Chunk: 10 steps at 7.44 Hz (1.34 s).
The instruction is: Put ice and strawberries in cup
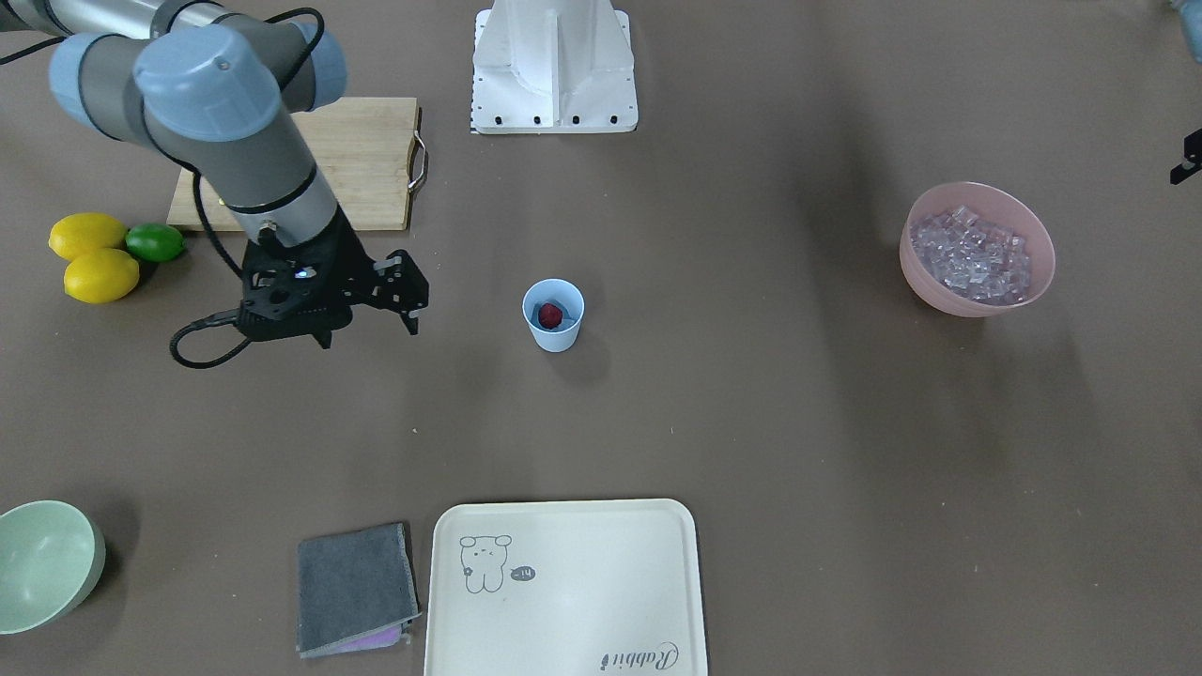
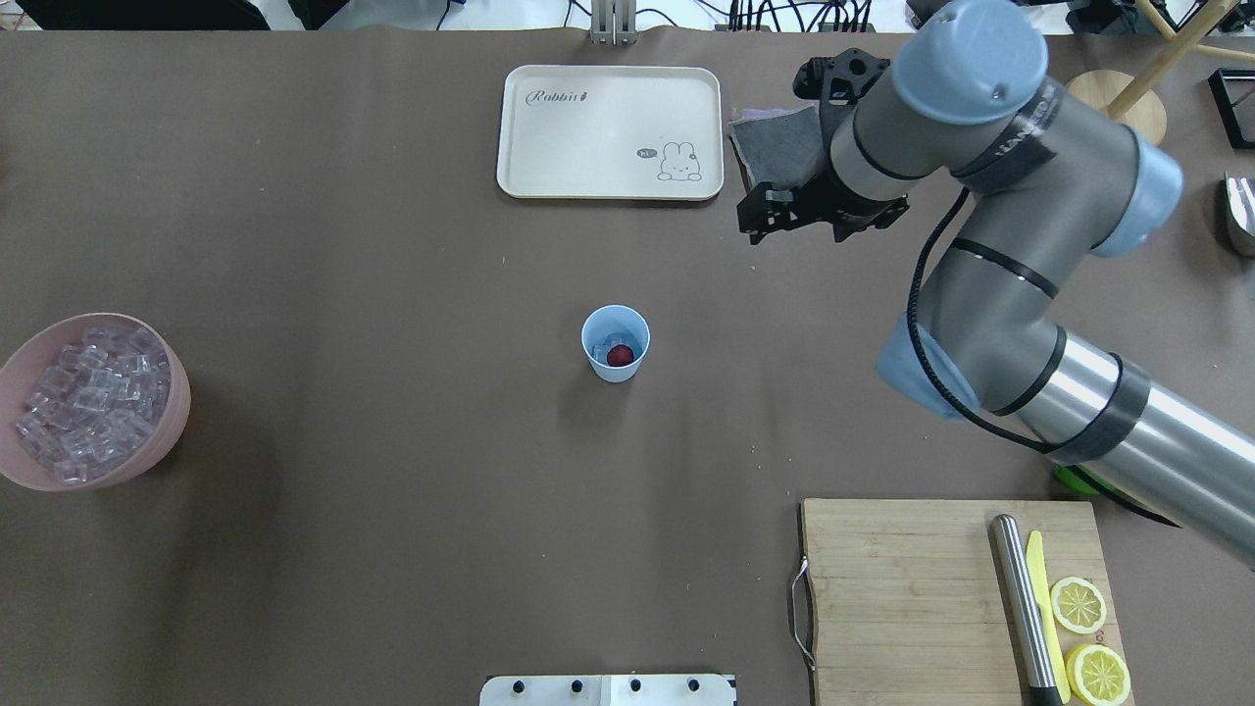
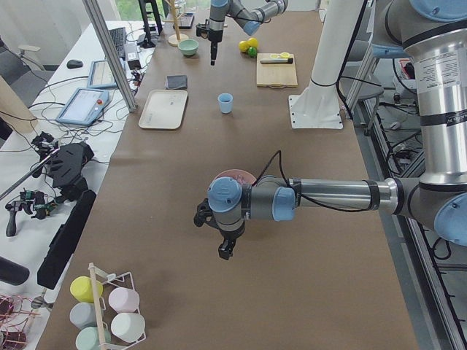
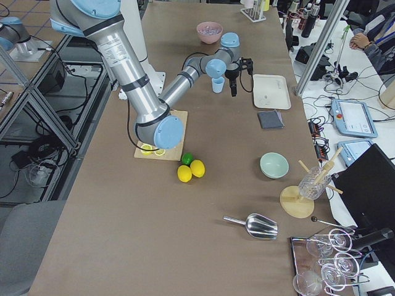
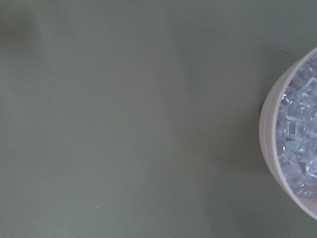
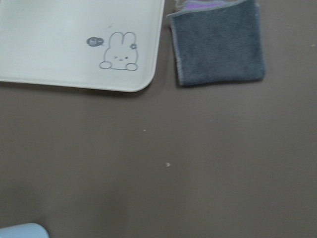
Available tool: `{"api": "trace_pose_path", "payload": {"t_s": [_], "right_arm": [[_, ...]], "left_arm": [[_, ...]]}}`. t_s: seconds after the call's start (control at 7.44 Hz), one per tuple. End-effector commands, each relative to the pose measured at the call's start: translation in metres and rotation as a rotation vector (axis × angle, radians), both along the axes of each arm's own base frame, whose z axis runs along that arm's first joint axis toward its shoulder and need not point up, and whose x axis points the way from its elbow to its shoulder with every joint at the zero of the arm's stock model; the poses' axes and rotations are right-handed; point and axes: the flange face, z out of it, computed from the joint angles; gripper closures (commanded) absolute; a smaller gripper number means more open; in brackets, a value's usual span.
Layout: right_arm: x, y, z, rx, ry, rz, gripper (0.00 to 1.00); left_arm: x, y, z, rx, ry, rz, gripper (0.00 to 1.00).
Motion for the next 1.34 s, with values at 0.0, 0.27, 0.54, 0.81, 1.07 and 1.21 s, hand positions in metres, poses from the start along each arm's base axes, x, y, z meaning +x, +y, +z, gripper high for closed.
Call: {"api": "trace_pose_path", "payload": {"t_s": [0.0,0.27,0.54,0.81,1.07,1.21], "right_arm": [[0.081,-0.026,0.065,0.059,0.080,-0.039,0.00],[0.188,-0.034,0.149,0.102,0.157,-0.098,0.00],[0.306,-0.007,0.262,0.287,0.324,-0.348,0.00],[0.382,0.019,0.308,0.256,0.367,-0.315,0.00],[0.420,0.041,0.331,0.010,0.320,-0.045,0.00],[0.423,0.043,0.341,-0.064,0.300,0.011,0.00]], "left_arm": [[-0.044,-0.016,-0.027,0.002,-0.068,0.019,0.00],[-0.046,-0.020,-0.028,0.001,-0.084,0.020,0.00],[-0.045,-0.019,-0.027,0.001,-0.076,0.020,0.00],[-0.046,-0.016,-0.026,-0.001,-0.074,0.018,0.00],[-0.045,-0.016,-0.027,0.002,-0.074,0.020,0.00],[-0.045,-0.016,-0.026,0.001,-0.074,0.020,0.00]]}}
